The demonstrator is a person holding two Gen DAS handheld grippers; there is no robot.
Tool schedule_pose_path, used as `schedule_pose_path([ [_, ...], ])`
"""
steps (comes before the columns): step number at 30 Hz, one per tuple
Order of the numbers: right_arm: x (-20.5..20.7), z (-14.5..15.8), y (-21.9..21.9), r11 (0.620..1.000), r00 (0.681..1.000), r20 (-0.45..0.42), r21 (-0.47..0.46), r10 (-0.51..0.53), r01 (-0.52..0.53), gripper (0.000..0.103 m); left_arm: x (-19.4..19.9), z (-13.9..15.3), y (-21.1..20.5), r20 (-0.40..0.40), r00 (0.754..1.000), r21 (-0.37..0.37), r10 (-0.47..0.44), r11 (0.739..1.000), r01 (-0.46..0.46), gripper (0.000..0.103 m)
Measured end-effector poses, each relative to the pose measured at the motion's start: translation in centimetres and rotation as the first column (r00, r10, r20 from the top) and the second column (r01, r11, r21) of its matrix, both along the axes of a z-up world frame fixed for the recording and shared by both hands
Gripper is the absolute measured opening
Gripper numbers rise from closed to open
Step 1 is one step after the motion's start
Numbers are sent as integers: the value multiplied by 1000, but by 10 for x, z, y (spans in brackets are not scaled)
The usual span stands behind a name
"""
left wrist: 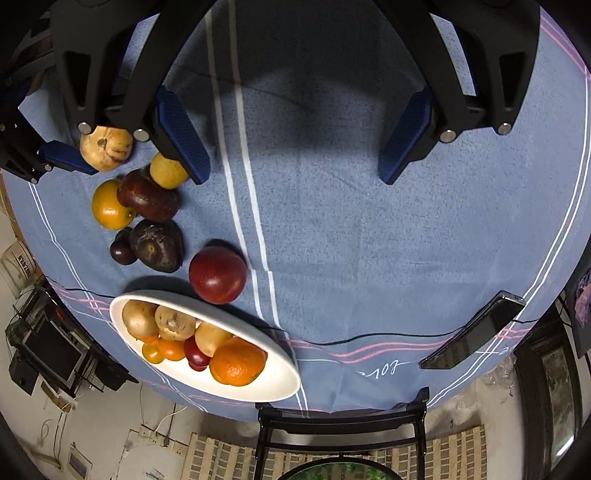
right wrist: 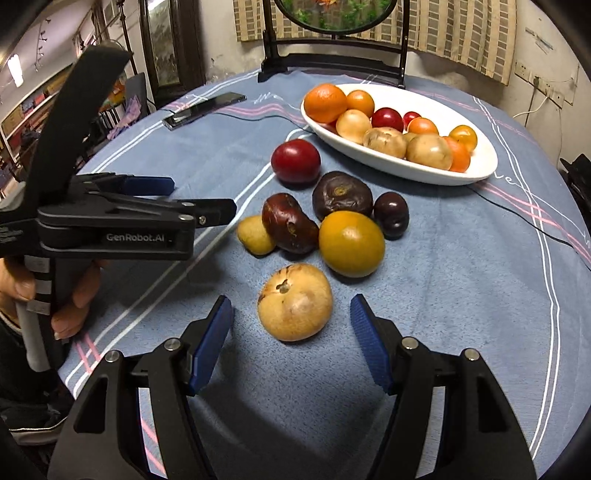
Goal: Organize fruits
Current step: 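Withdraw both tools from the plate toward the remaining fruit, then grasp a tan fruit with the right tool while the left tool grasps a yellow fruit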
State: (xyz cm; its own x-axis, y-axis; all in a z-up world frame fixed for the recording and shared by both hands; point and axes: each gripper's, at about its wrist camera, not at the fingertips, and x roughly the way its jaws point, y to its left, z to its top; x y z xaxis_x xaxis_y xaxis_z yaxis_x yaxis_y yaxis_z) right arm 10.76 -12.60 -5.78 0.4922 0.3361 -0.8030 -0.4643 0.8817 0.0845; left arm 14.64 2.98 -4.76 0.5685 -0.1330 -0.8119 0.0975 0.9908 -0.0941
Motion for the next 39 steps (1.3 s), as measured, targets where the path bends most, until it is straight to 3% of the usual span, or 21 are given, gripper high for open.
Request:
schedule_pose_path([
  [4,0,-4,7,998,999,33,-64,-11,13,61,0,0,1,-1,1000,-13,0,1000,0,94],
  [8,3,-3,10,997,999,38,-71,-9,12,39,0,-1,3,-6,1000,-31,5,999,-5,94],
  [13,1,0,-1,998,999,43,-53,-29,32,39,-2,0,-1,2,1000,-35,-21,999,21,94],
  [21,-5,-2,-55,990,990,15,25,-138,138,39,-17,5,-29,40,983,-14,-178,984,178,98],
  [27,-11,-2,-62,990,991,17,54,-131,130,39,-23,6,-49,42,975,44,-220,975,218,98],
  [32,-13,0,-66,988,993,10,102,-116,114,39,-31,13,-52,72,969,20,-236,972,235,98],
  [36,-13,1,-66,987,994,9,117,-111,109,39,-30,11,-67,62,961,53,-270,962,267,97],
  [38,-13,2,-67,986,994,9,128,-112,110,39,-29,6,-75,43,958,60,-284,958,281,88],
  [39,-13,2,-67,985,994,9,132,-112,109,39,-28,3,-78,24,956,65,-291,955,289,77],
])
